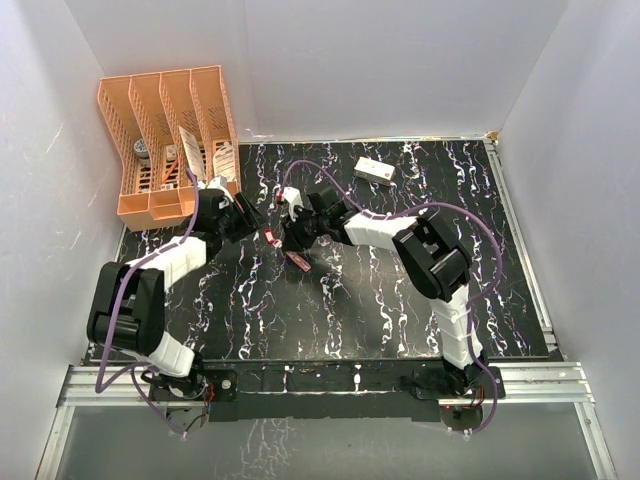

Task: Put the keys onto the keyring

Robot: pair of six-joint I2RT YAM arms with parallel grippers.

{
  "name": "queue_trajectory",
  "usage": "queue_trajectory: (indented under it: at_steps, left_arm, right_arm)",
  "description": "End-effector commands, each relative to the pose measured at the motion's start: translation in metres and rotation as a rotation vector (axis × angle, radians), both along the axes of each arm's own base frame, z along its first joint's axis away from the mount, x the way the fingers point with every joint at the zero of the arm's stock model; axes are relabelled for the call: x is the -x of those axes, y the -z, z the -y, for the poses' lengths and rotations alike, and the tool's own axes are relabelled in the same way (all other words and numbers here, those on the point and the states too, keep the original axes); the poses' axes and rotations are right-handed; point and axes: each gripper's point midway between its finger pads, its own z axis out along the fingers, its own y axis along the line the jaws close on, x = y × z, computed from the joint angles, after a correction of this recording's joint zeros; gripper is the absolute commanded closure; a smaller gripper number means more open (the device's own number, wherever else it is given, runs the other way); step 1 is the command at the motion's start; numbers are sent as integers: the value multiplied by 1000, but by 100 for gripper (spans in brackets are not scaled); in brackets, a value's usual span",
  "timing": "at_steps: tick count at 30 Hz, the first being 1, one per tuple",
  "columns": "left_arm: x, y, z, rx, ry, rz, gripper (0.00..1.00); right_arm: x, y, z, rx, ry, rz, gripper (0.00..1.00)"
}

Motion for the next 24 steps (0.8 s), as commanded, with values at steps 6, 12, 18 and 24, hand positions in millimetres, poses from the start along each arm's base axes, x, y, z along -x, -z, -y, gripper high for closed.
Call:
queue_trajectory:
  at_steps: [6,12,18,24]
  left_arm:
    - [-13,0,13,114,4,48,44]
    - [-15,7,19,149,17,51,41]
    - [-16,11,24,192,22,64,39]
    - [-16,15,28,231,27,74,38]
  right_arm:
    - [-9,-12,-17,-40,-34,40,92]
    - [-10,-15,-19,-56,-31,51,93]
    - [-13,-16,-21,-66,-32,54,93]
    - [-14,-18,-23,-78,-31,64,93]
